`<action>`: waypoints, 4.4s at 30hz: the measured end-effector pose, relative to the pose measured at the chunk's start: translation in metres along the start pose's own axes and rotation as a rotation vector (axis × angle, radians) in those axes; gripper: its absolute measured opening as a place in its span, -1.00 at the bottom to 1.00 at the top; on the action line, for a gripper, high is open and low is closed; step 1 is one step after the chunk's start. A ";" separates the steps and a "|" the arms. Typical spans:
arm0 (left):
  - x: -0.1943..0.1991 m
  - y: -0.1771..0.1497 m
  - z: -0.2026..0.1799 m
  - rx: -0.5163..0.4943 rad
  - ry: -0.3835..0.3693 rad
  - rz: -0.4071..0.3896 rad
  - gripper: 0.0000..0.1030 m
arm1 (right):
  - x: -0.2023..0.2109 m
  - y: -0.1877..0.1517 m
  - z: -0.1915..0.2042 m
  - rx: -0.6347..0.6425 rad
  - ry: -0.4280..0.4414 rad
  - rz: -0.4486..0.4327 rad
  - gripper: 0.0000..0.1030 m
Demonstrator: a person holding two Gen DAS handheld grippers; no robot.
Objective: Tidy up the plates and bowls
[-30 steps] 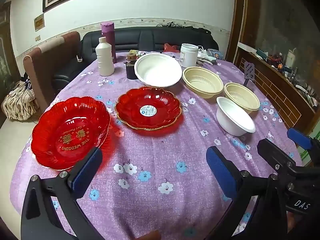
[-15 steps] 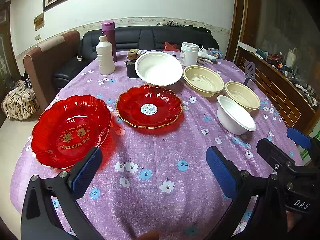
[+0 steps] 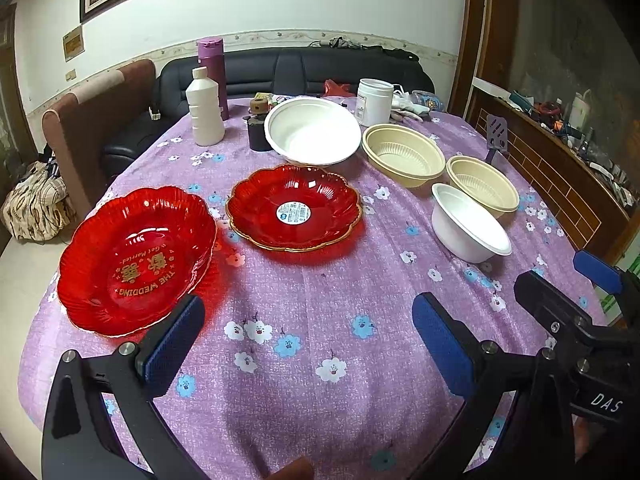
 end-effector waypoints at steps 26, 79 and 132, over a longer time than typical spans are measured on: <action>0.003 -0.004 0.009 0.022 -0.005 0.013 1.00 | 0.000 0.001 0.008 0.007 0.009 0.004 1.00; -0.037 -0.026 0.262 0.432 0.224 0.140 -0.42 | -0.158 -0.004 0.244 -0.187 0.514 0.554 -0.82; 0.012 -0.050 0.247 0.547 0.078 0.018 -0.85 | -0.101 -0.019 0.223 -0.144 0.589 0.436 -0.83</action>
Point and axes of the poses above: each gripper's, at about its wrist camera, not at the fingertips, and x roughly against the way its jaws point, z to its left, y to its top, the point moved 9 cm from there along -x, roughly the way its jaws point, and after that the axes turned 7 degrees about -y, right-handed, at the moved point
